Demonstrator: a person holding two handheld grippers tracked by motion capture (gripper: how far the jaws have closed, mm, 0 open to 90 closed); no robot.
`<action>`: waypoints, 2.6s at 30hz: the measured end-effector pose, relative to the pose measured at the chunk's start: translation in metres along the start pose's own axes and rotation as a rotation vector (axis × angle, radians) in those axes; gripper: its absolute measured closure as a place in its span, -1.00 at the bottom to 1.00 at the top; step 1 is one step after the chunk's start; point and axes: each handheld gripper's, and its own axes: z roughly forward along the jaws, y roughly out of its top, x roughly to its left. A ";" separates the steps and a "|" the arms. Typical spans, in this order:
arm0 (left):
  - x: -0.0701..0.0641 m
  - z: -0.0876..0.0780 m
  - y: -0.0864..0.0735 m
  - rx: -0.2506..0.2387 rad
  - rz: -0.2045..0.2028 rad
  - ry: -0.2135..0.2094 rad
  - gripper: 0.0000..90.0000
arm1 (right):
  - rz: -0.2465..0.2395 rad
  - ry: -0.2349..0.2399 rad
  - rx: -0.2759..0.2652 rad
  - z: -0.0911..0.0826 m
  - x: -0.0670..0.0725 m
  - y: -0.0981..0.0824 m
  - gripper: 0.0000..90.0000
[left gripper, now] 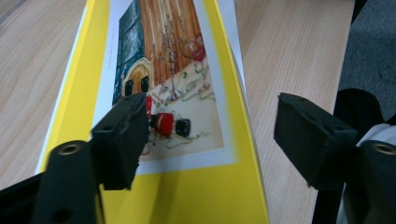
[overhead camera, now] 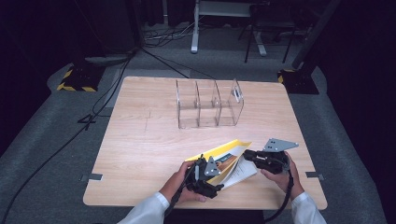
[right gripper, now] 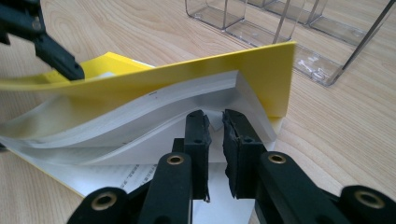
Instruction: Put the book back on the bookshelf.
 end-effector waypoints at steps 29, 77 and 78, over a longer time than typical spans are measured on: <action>-0.019 0.032 0.002 0.020 0.002 0.189 -0.41 | -0.006 -0.099 0.028 0.008 0.013 -0.006 0.74; -0.010 0.018 0.008 -0.006 0.024 0.188 0.27 | 0.047 -0.117 -0.022 0.018 0.010 0.002 0.75; -0.010 0.017 0.008 -0.008 0.027 0.189 0.30 | 0.045 -0.118 -0.020 0.018 0.010 0.002 0.74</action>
